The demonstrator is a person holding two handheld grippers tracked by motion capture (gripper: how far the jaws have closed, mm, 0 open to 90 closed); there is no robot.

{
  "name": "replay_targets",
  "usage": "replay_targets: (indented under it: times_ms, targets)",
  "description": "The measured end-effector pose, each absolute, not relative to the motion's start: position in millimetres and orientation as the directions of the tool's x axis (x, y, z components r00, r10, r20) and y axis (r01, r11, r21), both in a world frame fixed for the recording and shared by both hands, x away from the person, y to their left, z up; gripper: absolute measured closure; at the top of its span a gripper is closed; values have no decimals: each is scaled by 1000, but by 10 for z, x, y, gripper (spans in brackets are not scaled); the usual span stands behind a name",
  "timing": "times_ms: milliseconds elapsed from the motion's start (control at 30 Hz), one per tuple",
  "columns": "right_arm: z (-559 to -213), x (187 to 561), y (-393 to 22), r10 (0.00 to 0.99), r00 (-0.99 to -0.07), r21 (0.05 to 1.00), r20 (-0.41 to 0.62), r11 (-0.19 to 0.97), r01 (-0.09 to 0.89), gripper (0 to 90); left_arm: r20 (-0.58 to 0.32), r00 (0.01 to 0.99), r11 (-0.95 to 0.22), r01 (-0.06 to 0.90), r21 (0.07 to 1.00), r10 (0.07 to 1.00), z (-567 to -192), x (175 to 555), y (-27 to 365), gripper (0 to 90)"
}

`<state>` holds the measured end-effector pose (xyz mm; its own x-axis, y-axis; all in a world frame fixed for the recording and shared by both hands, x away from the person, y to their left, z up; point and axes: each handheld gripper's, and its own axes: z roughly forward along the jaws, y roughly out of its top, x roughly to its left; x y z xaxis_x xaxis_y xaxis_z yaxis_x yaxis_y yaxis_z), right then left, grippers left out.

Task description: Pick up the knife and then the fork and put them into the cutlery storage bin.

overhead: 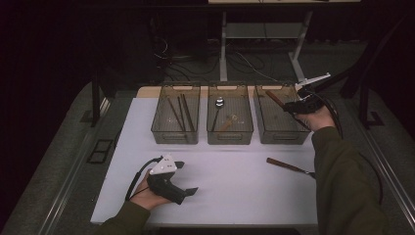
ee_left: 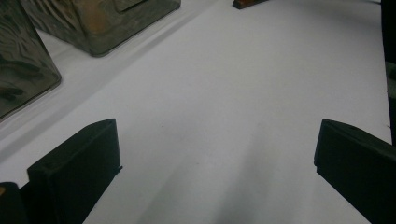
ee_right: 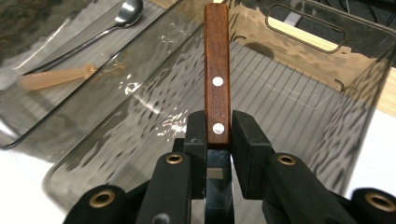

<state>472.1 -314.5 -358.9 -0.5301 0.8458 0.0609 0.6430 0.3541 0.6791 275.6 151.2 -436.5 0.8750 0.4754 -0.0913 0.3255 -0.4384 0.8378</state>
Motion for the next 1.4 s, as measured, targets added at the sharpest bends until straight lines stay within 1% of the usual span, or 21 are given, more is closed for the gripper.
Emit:
replay_targets:
  times_ms: [233, 333, 367, 400, 433, 467, 500, 733, 1033, 1200, 1333, 1367, 1400]
  targets:
    - [-3720, 4896, -3105, 854, -514, 662, 85, 337, 670, 766, -98, 876, -438, 329, 837, 471, -4366, 2758, 1515, 0]
    - [-3816, 4937, -3083, 857, -506, 630, 99, 340, 698, 763, -99, 877, -437, 328, 838, 470, -4368, 2758, 1513, 0]
    - [-3864, 4952, -3070, 856, -508, 608, 96, 353, 711, 741, -99, 877, -436, 329, 838, 470, -4369, 2759, 1511, 0]
    - [-3901, 4960, -3054, 860, -505, 589, 77, 369, 719, 555, -101, 877, -435, 330, 838, 470, -4370, 2757, 1508, 0]
    - [-3913, 4949, -3031, 868, -495, 600, 30, 380, 704, 453, -97, 878, -438, 327, 838, 469, -4367, 2756, 1510, 0]
    - [-3900, 4943, -3025, 873, -488, 612, 24, 373, 697, 423, -97, 878, -437, 326, 839, 469, -4366, 2753, 1509, 0]
    - [-3880, 4934, -3026, 873, -485, 628, 44, 354, 694, 401, -97, 878, -437, 326, 838, 469, -4364, 2752, 1510, 0]
    - [-3712, 4765, -3054, 844, -528, 675, 96, 334, 657, 390, -97, 878, -437, 327, 838, 469, -4365, 2752, 1506, 0]
    - [-3537, 4354, -3129, 790, -597, 728, 141, 326, 603, 393, -97, 873, -442, 334, 832, 478, -4374, 2749, 1490, 0]
    - [-3480, 4089, -3205, 771, -619, 749, 149, 321, 580, 431, -97, 871, -444, 337, 830, 481, -4380, 2754, 1493, 0]
    - [-3485, 3881, -3231, 753, -645, 750, 135, 347, 563, 495, -98, 871, -445, 339, 829, 482, -4381, 2751, 1488, 0]
    - [-3496, 3838, -3235, 748, -652, 748, 126, 360, 558, 517, -97, 871, -445, 339, 829, 482, -4381, 2751, 1488, 0]
    - [-3510, 3795, -3237, 749, -652, 743, 119, 369, 559, 562, -97, 870, -445, 339, 829, 483, -4380, 2751, 1488, 0]
